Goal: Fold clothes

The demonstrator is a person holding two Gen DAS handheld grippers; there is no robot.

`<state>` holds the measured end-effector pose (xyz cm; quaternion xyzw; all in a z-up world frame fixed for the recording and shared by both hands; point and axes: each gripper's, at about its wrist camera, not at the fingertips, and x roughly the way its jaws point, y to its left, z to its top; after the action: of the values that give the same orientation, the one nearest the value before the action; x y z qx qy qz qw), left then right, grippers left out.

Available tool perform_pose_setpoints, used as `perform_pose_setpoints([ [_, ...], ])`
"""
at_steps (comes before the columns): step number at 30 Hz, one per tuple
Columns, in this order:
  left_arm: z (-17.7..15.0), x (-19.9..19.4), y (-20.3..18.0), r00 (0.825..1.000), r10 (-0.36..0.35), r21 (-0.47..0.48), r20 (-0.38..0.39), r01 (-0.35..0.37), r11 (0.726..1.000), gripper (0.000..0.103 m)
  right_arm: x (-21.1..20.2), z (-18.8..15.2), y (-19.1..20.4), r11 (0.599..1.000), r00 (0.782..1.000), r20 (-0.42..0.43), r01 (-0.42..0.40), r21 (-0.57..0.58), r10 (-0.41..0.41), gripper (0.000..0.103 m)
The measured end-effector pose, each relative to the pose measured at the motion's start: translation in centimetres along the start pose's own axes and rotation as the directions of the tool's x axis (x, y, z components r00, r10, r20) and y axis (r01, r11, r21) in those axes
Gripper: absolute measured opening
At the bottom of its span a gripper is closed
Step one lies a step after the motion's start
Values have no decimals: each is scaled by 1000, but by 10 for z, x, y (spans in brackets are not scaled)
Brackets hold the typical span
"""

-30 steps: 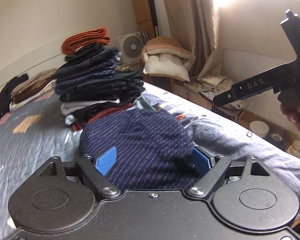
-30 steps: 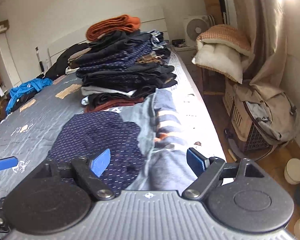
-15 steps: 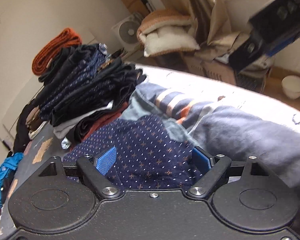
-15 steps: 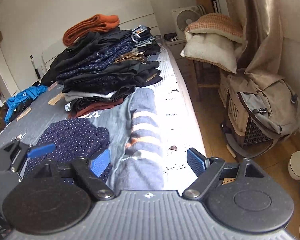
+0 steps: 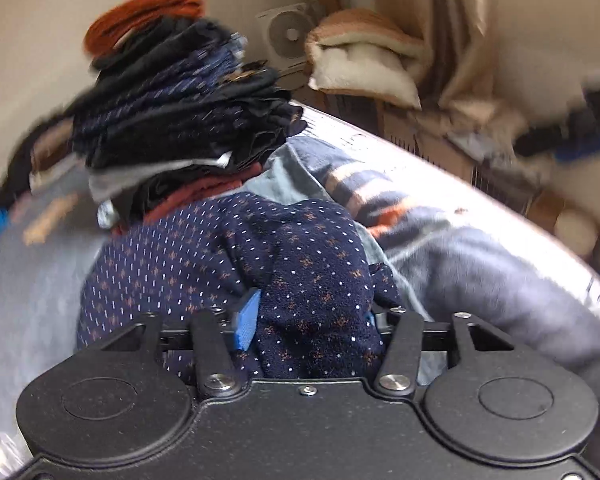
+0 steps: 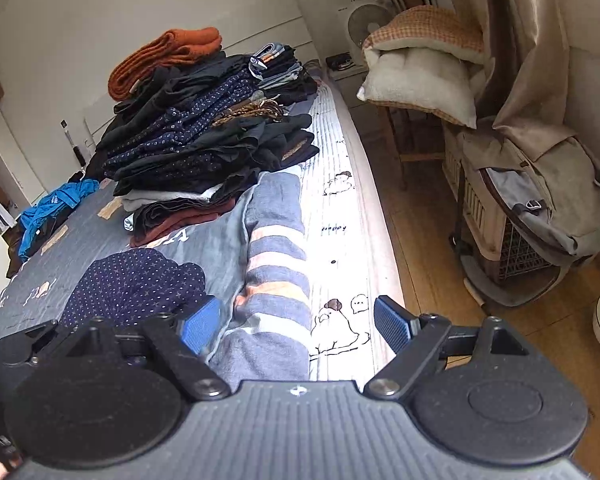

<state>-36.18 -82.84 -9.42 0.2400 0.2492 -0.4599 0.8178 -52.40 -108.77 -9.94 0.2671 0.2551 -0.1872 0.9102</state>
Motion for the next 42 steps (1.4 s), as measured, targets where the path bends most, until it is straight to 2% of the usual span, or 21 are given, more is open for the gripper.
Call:
perform_pose_setpoints([
  [2, 2, -5, 15, 999, -40, -88, 6, 40, 995, 41, 3, 1, 1, 1000, 1000, -8, -7, 6, 8, 84],
  [5, 5, -12, 26, 997, -80, -137, 16, 81, 987, 41, 6, 0, 7, 999, 999, -17, -28, -16, 28, 84],
  [8, 8, -15, 25, 995, -103, -121, 0, 102, 987, 45, 10, 0, 12, 999, 999, -30, -42, -31, 41, 84],
  [16, 9, -22, 26, 995, -99, -80, 5, 99, 992, 45, 20, -4, 27, 993, 993, -77, -99, -70, 93, 84],
  [18, 10, -22, 25, 993, -114, -79, -11, 112, 991, 51, 21, -6, 30, 991, 991, -89, -108, -79, 101, 84],
  [19, 10, -23, 24, 993, -114, -69, -15, 112, 991, 55, 22, -8, 33, 989, 989, -97, -120, -86, 112, 84],
  [22, 8, -28, 9, 998, -57, 49, -5, 57, 997, 56, 25, -13, 42, 977, 978, -132, -178, -115, 162, 84],
  [25, 7, -32, -6, 1000, 8, 159, 12, -10, 987, 56, 26, -17, 52, 963, 965, -159, -232, -138, 210, 84],
  [29, 4, -37, -28, 993, 105, 314, 57, -118, 942, 56, 26, -20, 57, 954, 956, -182, -259, -151, 231, 84],
  [34, -2, -34, -50, 977, 185, 448, 108, -214, 868, 57, 23, -19, 46, 966, 962, -171, -233, -114, 212, 84],
  [38, -8, -16, -63, 970, 215, 517, 110, -241, 821, 57, 23, -19, 45, 968, 964, -163, -228, -104, 210, 84],
  [42, -16, 3, -73, 961, 239, 593, 138, -274, 757, 55, 22, -16, 45, 970, 965, -149, -228, -88, 213, 84],
])
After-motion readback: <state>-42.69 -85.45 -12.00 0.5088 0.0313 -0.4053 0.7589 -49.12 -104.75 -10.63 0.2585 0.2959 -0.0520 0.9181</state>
